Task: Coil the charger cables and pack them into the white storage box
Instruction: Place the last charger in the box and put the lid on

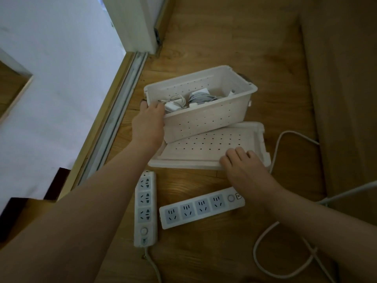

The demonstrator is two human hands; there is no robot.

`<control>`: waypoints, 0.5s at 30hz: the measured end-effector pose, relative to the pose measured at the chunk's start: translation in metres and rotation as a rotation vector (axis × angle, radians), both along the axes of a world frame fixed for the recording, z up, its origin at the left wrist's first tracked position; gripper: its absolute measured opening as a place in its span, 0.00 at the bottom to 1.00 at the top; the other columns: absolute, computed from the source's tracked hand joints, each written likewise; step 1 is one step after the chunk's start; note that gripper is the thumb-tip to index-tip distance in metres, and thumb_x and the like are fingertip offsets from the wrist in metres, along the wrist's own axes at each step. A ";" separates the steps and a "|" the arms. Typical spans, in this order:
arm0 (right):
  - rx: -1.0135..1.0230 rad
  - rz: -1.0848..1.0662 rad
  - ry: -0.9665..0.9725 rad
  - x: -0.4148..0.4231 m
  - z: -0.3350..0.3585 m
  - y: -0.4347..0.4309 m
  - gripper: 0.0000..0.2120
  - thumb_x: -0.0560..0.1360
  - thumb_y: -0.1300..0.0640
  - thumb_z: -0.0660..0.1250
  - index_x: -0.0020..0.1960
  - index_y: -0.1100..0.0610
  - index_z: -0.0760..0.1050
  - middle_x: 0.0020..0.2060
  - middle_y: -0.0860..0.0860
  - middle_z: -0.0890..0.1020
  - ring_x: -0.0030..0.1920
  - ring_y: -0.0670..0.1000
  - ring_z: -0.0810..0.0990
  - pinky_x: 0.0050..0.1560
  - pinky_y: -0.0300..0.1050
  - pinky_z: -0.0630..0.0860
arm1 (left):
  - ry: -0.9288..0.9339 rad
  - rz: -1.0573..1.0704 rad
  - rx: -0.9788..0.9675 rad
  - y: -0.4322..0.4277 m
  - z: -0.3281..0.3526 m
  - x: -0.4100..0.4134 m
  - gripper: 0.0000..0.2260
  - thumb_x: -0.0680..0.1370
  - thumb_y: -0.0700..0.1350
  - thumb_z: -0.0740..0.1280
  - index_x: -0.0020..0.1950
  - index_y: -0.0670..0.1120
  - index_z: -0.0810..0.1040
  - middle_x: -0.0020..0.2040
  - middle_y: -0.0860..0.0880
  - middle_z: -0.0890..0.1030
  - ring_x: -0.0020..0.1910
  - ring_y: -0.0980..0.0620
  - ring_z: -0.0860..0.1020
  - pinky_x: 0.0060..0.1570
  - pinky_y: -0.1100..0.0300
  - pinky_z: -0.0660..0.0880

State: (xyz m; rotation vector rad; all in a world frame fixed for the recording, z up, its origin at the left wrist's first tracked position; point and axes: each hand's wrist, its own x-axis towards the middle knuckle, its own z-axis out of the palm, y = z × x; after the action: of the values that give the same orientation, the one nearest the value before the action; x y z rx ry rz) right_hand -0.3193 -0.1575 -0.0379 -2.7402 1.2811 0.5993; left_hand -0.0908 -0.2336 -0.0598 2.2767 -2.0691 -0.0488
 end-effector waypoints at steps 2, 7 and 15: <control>0.022 -0.052 -0.014 0.000 0.011 -0.004 0.19 0.76 0.60 0.57 0.66 0.57 0.59 0.62 0.55 0.65 0.61 0.54 0.65 0.61 0.47 0.64 | 0.005 -0.022 0.027 -0.001 0.002 0.001 0.09 0.75 0.37 0.65 0.54 0.44 0.71 0.55 0.45 0.75 0.58 0.44 0.68 0.41 0.54 0.70; 0.001 -0.161 -0.110 0.003 0.049 -0.017 0.18 0.76 0.59 0.61 0.65 0.52 0.64 0.62 0.50 0.69 0.63 0.51 0.65 0.66 0.46 0.63 | 0.112 -0.074 0.096 0.008 0.009 0.006 0.09 0.77 0.40 0.63 0.57 0.46 0.72 0.55 0.46 0.75 0.57 0.45 0.67 0.46 0.51 0.74; -0.163 -0.192 -0.111 0.013 0.134 -0.053 0.11 0.75 0.59 0.63 0.57 0.50 0.75 0.50 0.49 0.75 0.51 0.50 0.68 0.51 0.44 0.64 | 0.121 -0.155 0.283 0.039 -0.011 0.008 0.17 0.76 0.37 0.63 0.62 0.52 0.74 0.57 0.52 0.74 0.58 0.52 0.68 0.51 0.58 0.72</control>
State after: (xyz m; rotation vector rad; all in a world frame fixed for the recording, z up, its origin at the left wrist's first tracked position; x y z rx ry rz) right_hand -0.3066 -0.2100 0.0959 -2.6840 1.6056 0.3363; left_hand -0.0824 -0.1949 -0.0711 2.1833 -2.2949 -0.5050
